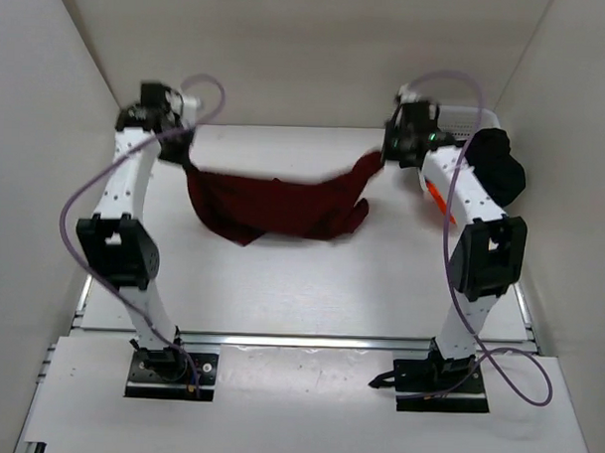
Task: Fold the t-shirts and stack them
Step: Flatten out the tshirt
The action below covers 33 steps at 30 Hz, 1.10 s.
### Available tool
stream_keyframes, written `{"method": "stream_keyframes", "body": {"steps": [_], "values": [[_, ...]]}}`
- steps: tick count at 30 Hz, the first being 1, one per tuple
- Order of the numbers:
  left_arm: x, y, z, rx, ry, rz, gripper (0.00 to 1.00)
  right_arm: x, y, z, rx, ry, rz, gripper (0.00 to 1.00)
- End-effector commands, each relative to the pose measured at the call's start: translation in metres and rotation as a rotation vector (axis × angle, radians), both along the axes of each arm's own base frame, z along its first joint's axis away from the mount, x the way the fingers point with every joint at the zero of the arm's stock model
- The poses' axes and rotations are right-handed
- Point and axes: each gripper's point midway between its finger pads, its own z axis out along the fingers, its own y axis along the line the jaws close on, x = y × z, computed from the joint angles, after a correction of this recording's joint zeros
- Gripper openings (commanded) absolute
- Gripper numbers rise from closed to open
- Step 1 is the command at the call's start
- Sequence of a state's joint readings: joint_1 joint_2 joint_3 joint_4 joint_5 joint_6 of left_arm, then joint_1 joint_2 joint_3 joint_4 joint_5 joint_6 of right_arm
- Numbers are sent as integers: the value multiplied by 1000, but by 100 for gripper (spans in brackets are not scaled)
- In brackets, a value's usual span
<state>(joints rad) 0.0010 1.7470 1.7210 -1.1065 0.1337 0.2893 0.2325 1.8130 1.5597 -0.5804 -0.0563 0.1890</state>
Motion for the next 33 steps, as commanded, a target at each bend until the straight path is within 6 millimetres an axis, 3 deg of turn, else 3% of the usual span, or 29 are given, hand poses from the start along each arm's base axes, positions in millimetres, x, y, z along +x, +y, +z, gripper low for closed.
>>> {"method": "stream_keyframes", "body": {"steps": [1, 3, 4, 6, 7, 8, 9, 11, 13, 14, 15, 18, 19, 21, 22, 23, 24, 27, 30, 33], "values": [[90, 74, 247, 59, -718, 267, 0, 66, -38, 249, 8, -609, -155, 0], [87, 64, 292, 128, -861, 266, 0, 52, -56, 301, 4, -732, -217, 0], [82, 58, 291, 136, -867, 248, 0, 44, -68, 307, 15, -737, -241, 0], [71, 21, 261, 74, -842, 156, 0, 28, -73, 293, -5, -705, -231, 0], [59, 15, 237, 73, -833, 135, 0, 20, -73, 271, -26, -660, -223, 0], [50, -5, 212, 84, -813, 78, 0, 10, -73, 249, -42, -615, -215, 0], [45, -18, 203, 90, -801, 54, 0, 6, -74, 240, -49, -600, -218, 0], [29, -28, 161, 37, -683, 29, 0, -19, -66, 202, -67, -557, -195, 0], [17, -24, 132, -20, -600, 39, 0, -38, -62, 178, -97, -549, -183, 0], [8, -22, 114, -31, -553, 52, 0, -51, -56, 180, -86, -571, -184, 0], [0, -19, 105, -22, -524, 53, 0, -60, -58, 150, -103, -508, -190, 0], [-38, -16, 52, 7, -398, 34, 0, -101, -41, 98, -69, -396, -151, 0], [-45, -17, 45, 8, -381, 26, 0, -117, -42, 73, -83, -341, -147, 0], [-77, -24, 12, -4, -287, -12, 0, -155, -29, 30, -90, -247, -92, 0], [-94, -29, -10, -11, -220, -41, 0, -165, -24, 20, -66, -217, -96, 0], [-103, -29, -12, -17, -214, -51, 0, -180, -25, 2, -57, -164, -106, 0], [-118, -29, -28, -12, -170, -62, 0, -195, -23, -11, -50, -121, -89, 0], [-149, -17, -56, 21, -82, -52, 0, -223, -22, -31, -20, -42, -94, 0], [-173, -7, -70, 61, -15, -46, 0, -240, -23, -37, -9, 1, -86, 0], [-177, 0, -62, 74, -19, -42, 0, -248, -22, -38, 18, 33, -85, 0]]}}
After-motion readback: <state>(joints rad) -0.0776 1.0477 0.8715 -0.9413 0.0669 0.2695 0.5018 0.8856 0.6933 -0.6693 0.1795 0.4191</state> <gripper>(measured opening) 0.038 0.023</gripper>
